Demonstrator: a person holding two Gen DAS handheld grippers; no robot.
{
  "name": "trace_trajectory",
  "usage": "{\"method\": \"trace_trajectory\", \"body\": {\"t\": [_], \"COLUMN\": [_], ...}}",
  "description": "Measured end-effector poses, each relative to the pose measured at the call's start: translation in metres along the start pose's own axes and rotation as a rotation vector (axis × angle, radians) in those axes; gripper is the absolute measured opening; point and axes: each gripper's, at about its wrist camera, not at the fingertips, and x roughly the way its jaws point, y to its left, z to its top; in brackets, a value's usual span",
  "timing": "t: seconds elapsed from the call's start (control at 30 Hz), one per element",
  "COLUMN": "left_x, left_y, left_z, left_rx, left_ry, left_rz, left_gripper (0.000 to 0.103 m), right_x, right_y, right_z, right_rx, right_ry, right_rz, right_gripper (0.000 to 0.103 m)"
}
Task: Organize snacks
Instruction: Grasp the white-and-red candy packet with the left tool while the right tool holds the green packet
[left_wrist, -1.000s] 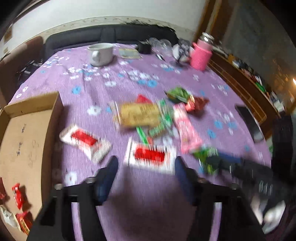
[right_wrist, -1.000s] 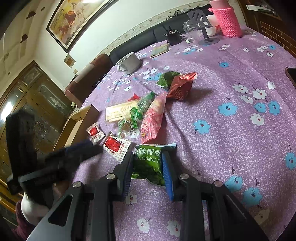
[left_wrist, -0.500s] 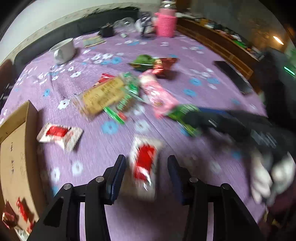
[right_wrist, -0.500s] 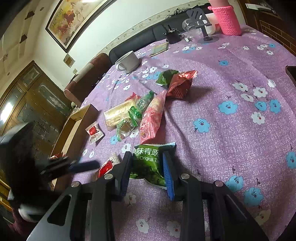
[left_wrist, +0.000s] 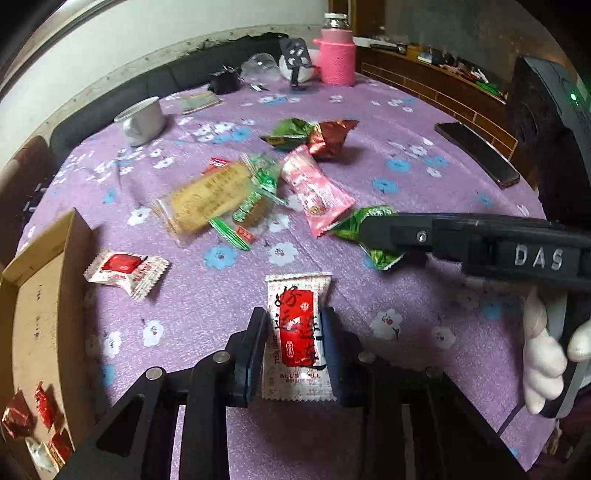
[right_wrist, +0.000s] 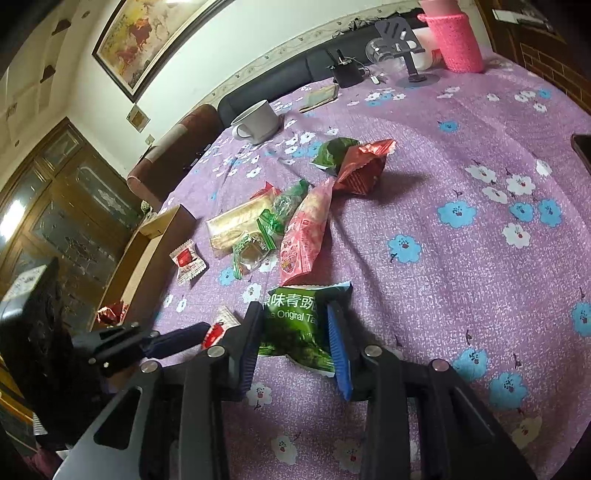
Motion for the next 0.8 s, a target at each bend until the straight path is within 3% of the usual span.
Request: {"method": "trace_trajectory", "body": {"t": [0.13,0.3,0.53,0.8], "left_x": [-0.009,-0.056,-0.100,-0.112], "left_y": [0.021,0.063,0.133,0.210], "left_z": [-0.008,-0.027,-0.060,-0.096], "left_rx": [-0.119,-0.283,-0.436,-0.587], "left_ry": [-0.018,-0.118,-0.216,-0.221], "left_rz": [-0.058,-0.106,-0.012,0.078], "left_gripper": [0.029,0.029,0.030,0.030], "right_x": [-0.002,-0.009,-0.005,0.038], "right_y": [0.008,0.021,0.072,0.163], "right_z": [-0.002,-0.004,-0.003,0.001], "right_rx": [-0.033,-0.054,-0.103,-0.216], "right_ry": [-0.016,-0.033,0.009,0.111], "right_rz": [-0.015,0.005,0.104,0.208], "right_gripper": [0.029,0.029,0.029,0.029]}}
